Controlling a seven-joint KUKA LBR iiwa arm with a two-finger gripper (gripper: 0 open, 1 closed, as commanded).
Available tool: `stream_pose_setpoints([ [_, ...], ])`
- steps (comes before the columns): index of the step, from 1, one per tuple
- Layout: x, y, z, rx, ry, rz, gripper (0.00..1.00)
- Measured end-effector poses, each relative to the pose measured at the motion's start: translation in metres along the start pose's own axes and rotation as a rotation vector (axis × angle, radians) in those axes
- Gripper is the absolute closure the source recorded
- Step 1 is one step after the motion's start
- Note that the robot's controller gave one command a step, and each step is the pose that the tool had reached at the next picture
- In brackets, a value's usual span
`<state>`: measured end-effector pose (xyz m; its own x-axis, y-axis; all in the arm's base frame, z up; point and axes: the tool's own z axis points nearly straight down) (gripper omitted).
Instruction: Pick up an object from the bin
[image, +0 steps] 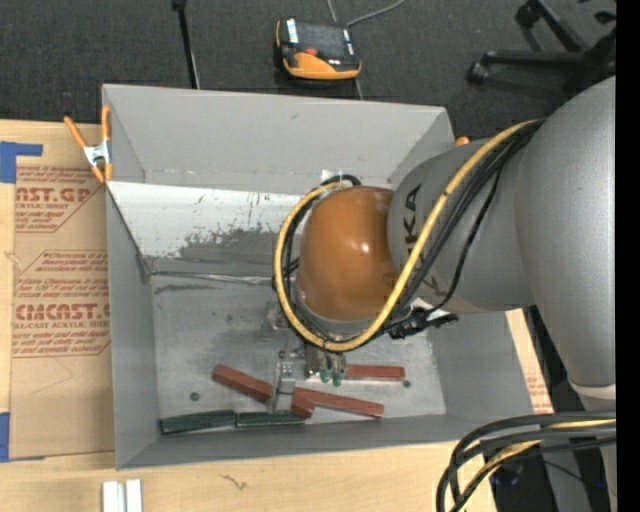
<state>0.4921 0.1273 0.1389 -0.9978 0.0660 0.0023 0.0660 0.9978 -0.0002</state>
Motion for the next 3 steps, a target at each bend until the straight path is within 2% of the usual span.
stream_pose_setpoints([
  [1,-0.012,0.002,0.012,-0.001,-0.003,-0.095,0.00],
  [2,0.006,-0.008,0.003,-0.001,-0.001,0.113,0.00],
  [3,0.004,-0.008,0.071,0.000,0.000,0.083,0.00],
])
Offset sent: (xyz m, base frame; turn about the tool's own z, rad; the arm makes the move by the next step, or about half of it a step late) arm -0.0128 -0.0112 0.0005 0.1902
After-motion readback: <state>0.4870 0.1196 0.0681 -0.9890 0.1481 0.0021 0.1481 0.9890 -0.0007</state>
